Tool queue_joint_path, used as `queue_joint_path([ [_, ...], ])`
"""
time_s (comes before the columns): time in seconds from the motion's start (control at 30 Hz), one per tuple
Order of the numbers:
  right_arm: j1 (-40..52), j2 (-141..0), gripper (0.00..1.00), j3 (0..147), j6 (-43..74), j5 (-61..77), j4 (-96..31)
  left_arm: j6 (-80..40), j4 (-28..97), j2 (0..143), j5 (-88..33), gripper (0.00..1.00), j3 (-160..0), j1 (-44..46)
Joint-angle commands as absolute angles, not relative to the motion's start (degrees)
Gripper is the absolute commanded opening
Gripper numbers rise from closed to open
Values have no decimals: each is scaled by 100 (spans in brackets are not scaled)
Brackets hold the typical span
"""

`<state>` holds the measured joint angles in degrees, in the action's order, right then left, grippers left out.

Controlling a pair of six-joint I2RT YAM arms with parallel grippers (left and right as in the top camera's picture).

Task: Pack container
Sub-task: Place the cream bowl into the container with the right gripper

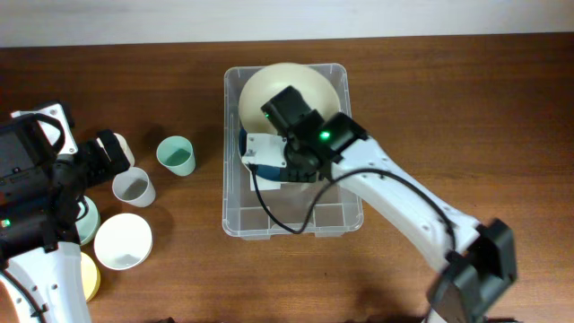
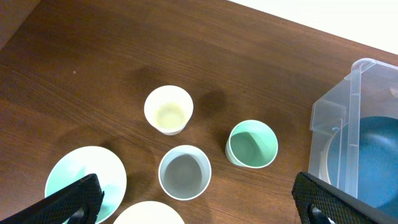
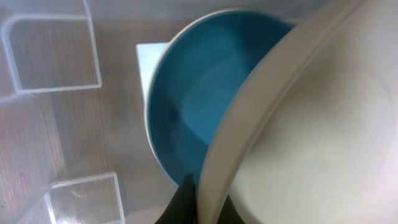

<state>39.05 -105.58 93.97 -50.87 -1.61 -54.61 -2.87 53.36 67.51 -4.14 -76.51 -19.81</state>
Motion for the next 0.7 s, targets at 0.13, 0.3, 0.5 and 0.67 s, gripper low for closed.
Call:
queue_joint_path([
  [0.13,3782,-10945,15,9478,-5162,-62,-5201,-346,5349,6759,-480,99,-7708,-2014],
  [0.3,3664,-10831,96,9485,-4532,-526,-5236,-346,5349,6759,-480,99,-7708,-2014],
  [0.5,3463,-9675,99,9507,-3157,-554,-5133,-346,5349,6759,-480,99,-7708,-2014],
  [0.67,2147,-8353,99,9518,-10,-469,-4941,-346,5341,6759,-478,99,-7708,-2014],
])
